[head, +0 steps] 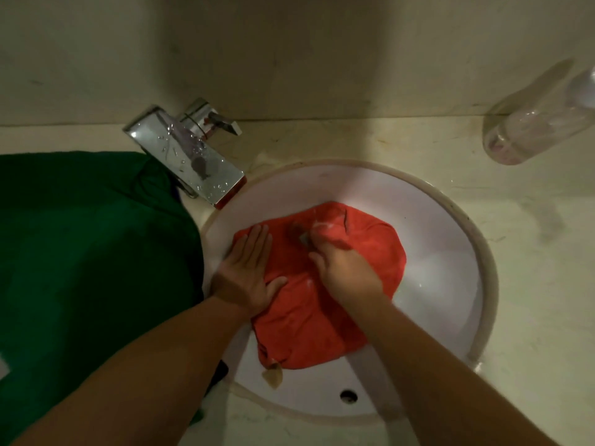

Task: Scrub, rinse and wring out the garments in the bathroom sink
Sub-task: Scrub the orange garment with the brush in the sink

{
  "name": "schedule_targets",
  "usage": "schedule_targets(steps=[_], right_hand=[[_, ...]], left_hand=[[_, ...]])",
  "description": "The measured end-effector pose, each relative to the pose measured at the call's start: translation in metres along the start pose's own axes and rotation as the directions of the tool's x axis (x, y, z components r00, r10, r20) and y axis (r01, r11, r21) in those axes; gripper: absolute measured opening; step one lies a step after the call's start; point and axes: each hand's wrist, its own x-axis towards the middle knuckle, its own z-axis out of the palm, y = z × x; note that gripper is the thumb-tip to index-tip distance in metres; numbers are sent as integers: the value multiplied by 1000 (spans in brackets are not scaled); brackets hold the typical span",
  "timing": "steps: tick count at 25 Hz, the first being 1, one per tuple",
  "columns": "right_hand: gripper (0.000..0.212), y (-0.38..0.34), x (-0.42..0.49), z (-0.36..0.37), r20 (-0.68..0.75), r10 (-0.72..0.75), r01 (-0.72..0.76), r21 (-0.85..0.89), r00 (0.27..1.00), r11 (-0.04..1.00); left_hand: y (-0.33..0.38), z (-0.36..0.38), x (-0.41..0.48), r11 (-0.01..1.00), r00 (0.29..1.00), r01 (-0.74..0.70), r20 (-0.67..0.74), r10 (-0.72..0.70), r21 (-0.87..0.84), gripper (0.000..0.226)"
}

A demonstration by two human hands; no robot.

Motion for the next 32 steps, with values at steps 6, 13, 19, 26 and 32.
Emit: schedule_targets(steps=[6, 13, 19, 26, 32], right_hand=[[46, 19, 1, -23, -110, 178, -177, 23, 978, 984], [46, 48, 5, -33, -74, 219, -223, -61, 973, 973], [56, -15, 9, 23, 51, -77, 75, 43, 996, 996], [43, 48, -3, -23, -121, 297, -275, 166, 947, 947], [49, 18, 18, 7, -58, 142, -127, 213, 988, 969]], left_hand=[[5, 2, 0, 1000, 993, 23, 116, -20, -20, 87], [5, 1, 2, 1000, 985, 23, 172, -19, -21, 87], [6, -2, 5, 1000, 976, 19, 218, -20, 6, 89], [8, -3, 3, 1000, 972, 29, 233, -27, -4, 88], [10, -2, 7, 1000, 976, 28, 215, -25, -12, 87]])
